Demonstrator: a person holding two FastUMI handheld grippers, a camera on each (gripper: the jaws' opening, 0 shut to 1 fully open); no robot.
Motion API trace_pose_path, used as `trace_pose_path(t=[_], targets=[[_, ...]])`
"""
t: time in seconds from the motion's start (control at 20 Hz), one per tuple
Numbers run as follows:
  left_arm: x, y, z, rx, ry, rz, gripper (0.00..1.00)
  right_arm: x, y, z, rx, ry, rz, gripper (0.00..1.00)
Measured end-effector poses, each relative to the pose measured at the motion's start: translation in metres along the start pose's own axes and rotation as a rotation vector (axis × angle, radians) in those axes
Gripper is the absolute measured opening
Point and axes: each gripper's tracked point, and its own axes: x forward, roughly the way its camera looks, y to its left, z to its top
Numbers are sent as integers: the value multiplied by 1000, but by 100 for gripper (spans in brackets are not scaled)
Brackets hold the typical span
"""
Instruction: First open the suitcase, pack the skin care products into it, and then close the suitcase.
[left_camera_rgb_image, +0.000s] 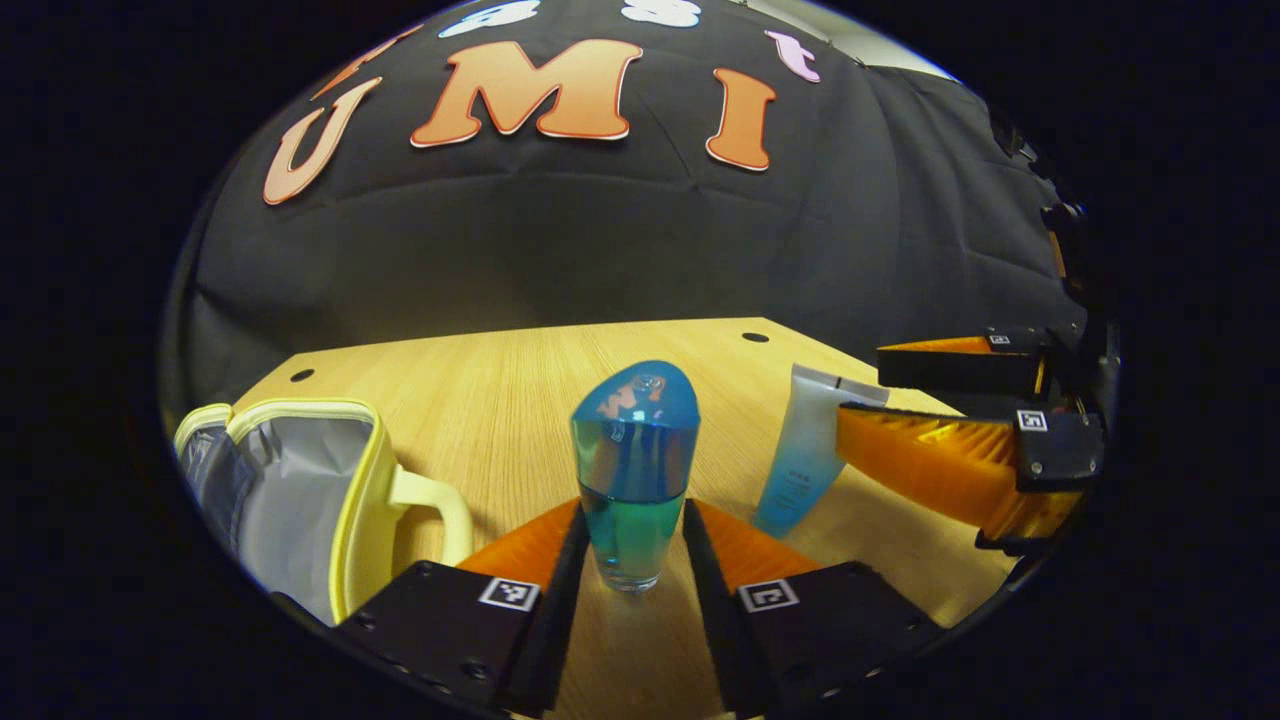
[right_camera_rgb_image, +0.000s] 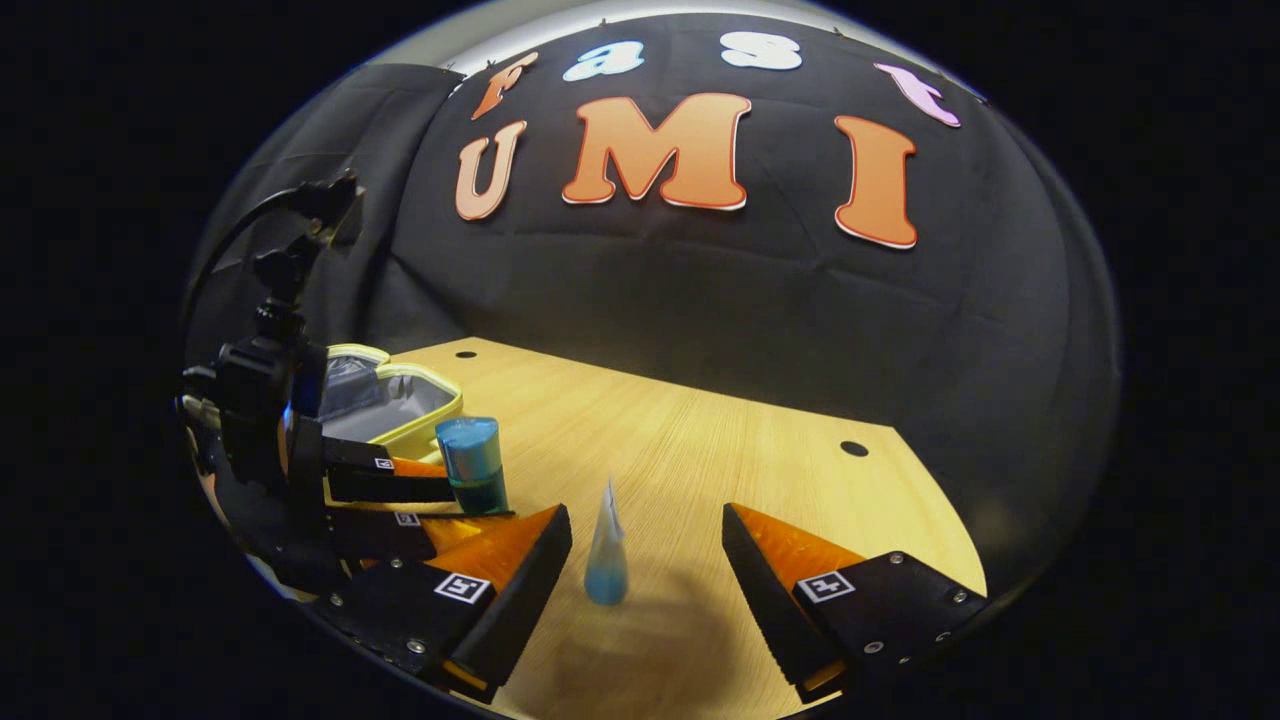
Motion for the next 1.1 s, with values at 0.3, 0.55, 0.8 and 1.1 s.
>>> trace_pose_path(t=[0.3,0.55,0.8,1.1], targets=[[-3,7,10,-109,-11,19,45,24,10,-39,28,98,58,96],[-18,14,44,-135,-55,28,45,39,21,-47,35,110,94,93],[-34,31,68,-138,-53,60,45,48,31,-53,48,135,114,51],[-71,66,94,-128,-55,127,45,39,40,-22,98,162,158,34]])
